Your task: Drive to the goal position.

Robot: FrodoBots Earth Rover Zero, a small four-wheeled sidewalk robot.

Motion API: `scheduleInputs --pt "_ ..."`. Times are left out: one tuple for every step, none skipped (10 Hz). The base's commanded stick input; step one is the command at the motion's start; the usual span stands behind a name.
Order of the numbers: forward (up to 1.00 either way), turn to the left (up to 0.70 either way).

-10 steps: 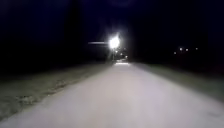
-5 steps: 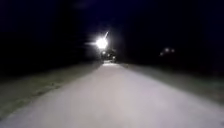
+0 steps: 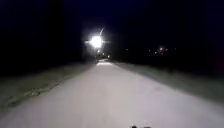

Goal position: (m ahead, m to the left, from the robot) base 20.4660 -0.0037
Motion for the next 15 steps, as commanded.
scheduleInputs --pt "1.0 0.0" --pt "1.0 0.0" --pt "1.0 0.0" --pt "1.0 0.0" --pt "1.0 0.0" --pt "1.0 0.0" --pt "1.0 0.0" --pt "1.0 0.0" --pt "1.0 0.0" --pt "1.0 0.0" --pt "1.0 0.0" --pt "1.0 0.0" --pt "1.0 0.02" --pt "1.0 0.02" --pt "1.0 0.02"
